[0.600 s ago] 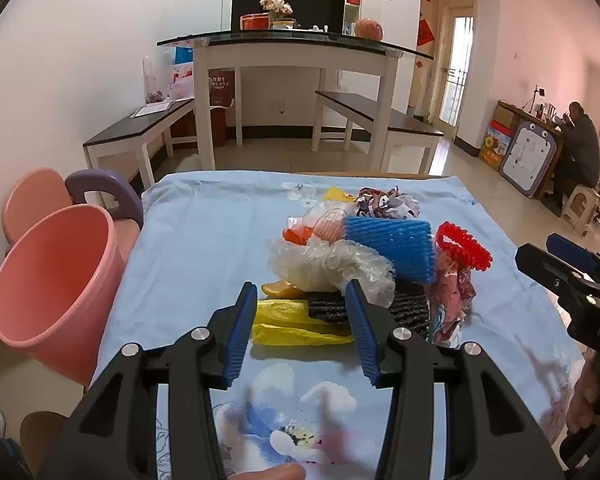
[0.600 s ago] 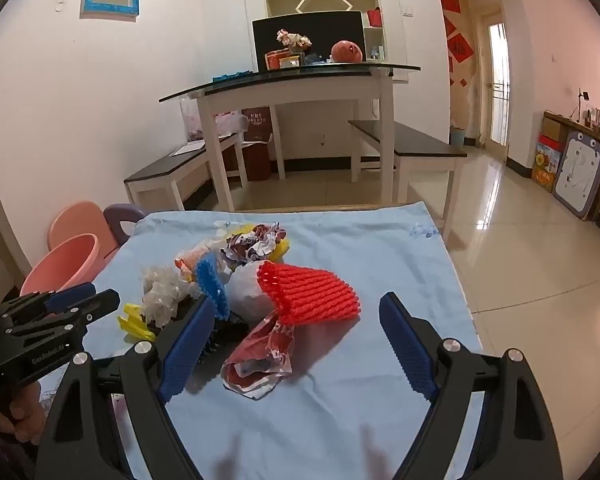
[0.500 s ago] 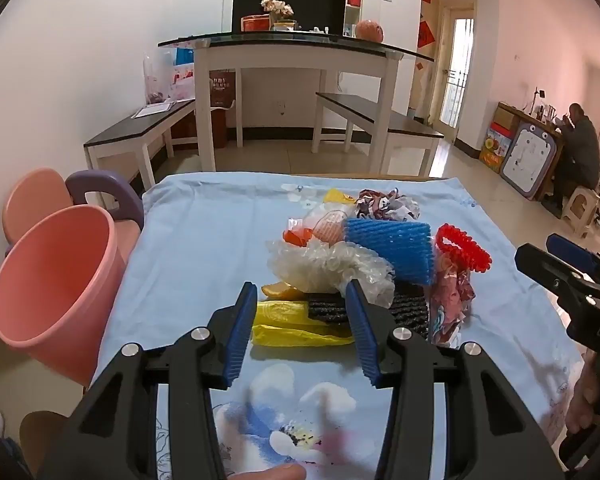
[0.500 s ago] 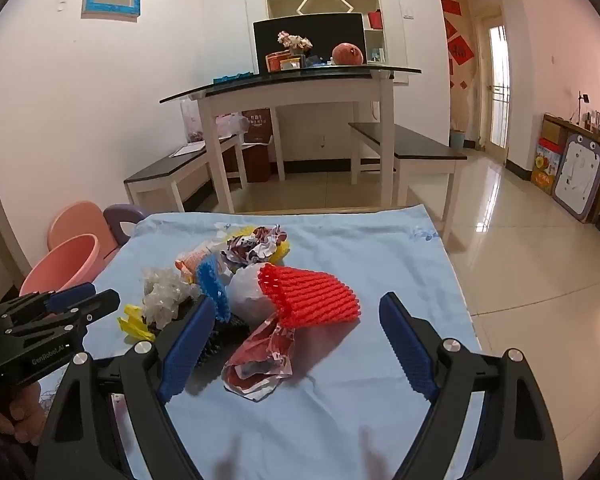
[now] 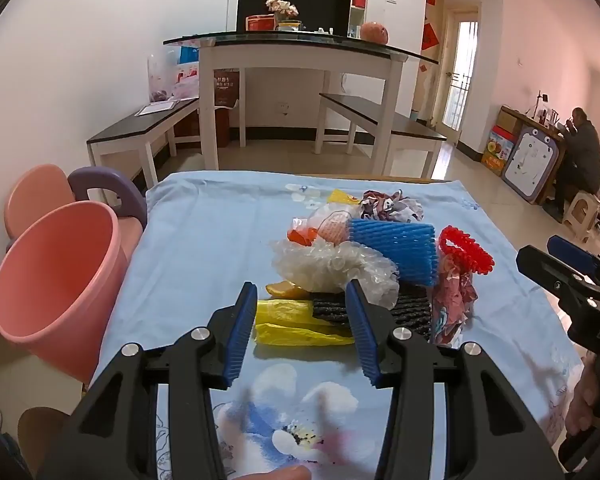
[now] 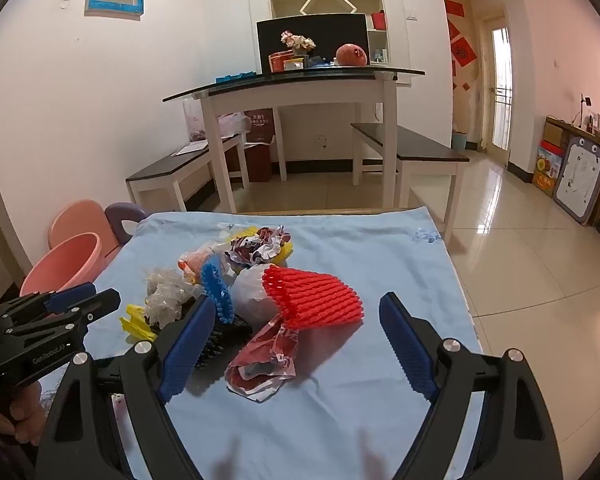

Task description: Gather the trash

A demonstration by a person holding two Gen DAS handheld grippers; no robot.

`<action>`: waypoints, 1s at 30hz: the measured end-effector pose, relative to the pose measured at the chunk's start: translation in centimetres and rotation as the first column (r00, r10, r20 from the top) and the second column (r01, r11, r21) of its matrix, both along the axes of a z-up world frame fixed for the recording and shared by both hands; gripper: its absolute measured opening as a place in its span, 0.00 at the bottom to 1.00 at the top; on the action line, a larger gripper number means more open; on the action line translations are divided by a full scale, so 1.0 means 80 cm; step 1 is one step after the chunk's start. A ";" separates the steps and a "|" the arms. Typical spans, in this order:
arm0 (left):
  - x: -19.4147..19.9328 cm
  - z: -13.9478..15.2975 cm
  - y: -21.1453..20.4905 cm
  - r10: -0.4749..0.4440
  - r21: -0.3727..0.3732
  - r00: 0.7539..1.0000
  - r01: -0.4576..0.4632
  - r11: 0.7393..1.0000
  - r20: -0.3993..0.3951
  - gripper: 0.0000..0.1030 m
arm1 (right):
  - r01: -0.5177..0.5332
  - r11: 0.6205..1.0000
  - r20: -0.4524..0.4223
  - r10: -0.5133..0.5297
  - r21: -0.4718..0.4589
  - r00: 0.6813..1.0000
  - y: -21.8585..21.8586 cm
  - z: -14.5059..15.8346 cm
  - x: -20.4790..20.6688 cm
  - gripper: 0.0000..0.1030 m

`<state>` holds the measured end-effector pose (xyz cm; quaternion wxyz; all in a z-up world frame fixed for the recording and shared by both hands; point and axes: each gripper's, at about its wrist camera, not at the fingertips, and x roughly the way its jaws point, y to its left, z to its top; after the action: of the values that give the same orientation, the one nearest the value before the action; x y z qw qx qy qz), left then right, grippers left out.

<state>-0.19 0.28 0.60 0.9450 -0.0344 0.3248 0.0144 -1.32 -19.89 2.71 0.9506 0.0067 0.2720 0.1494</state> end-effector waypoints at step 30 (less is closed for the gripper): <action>-0.006 -0.019 0.008 0.006 -0.002 1.000 -0.006 1.000 -0.008 0.45 | -0.004 1.000 -0.025 0.004 0.012 1.000 0.000 -0.017 0.007 0.81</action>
<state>-0.64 0.90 -0.95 0.9436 -0.0363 0.3287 0.0172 -0.74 -19.88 1.36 0.9468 0.0138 0.2827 0.1528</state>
